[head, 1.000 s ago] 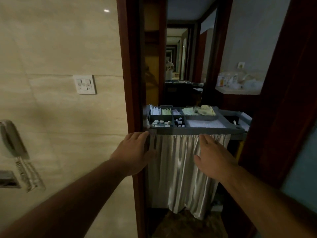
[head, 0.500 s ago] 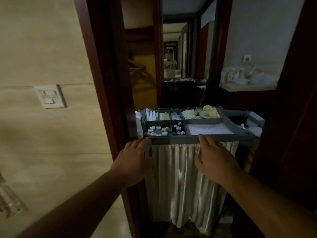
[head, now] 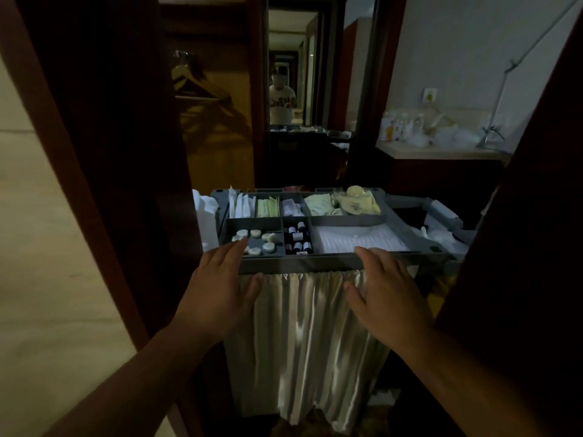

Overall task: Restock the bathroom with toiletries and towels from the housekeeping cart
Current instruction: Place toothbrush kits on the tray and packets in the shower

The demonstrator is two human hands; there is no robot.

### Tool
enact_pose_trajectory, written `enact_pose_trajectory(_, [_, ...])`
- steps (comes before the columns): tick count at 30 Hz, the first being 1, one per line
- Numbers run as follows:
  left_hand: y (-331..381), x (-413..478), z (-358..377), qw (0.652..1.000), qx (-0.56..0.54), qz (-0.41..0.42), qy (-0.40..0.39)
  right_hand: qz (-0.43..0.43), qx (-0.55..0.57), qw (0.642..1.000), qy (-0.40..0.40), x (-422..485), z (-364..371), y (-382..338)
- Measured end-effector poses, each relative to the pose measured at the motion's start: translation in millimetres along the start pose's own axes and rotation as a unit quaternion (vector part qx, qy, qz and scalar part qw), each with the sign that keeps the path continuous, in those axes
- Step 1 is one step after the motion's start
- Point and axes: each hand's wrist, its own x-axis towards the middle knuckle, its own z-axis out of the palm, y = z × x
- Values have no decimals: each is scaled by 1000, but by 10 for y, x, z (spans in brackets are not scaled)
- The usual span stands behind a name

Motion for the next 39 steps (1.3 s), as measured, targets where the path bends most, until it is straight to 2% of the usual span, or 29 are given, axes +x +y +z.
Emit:
enact_pose_trajectory(6, [-296, 461, 355, 999, -30, -27, 6, 12, 22, 1000, 7, 575, 290, -106])
enact_pose_trajectory(16, [-630, 932, 975, 991, -116, -65, 17, 90, 73, 993, -15, 1030, 926, -17])
enact_pose_trajectory(20, [-721, 1125, 1202, 981, -157, -113, 15, 97, 91, 991, -20, 1277, 1126, 25])
enact_pose_trajectory(22, [-776, 1198, 1301, 979, -166, -116, 19, 88, 101, 991, -28, 1401, 1249, 50])
enact_pose_trajectory(26, [-850, 1350, 1444, 988, -104, -103, 46, 73, 128, 988, -36, 1707, 1466, 91])
enact_pose_trajectory(29, [-883, 1572, 1516, 985, -80, -130, 75, 43, 147, 988, -37, 2032, 1639, 114])
enact_pose_trajectory(35, [-1073, 2059, 1629, 978, -90, -168, 79, -29, 195, 979, -48, 2844, 2014, 136])
enact_pose_trajectory(39, [-1157, 2422, 1775, 972, -70, -208, 88, -48, 222, 971, -72, 3362, 2226, 268])
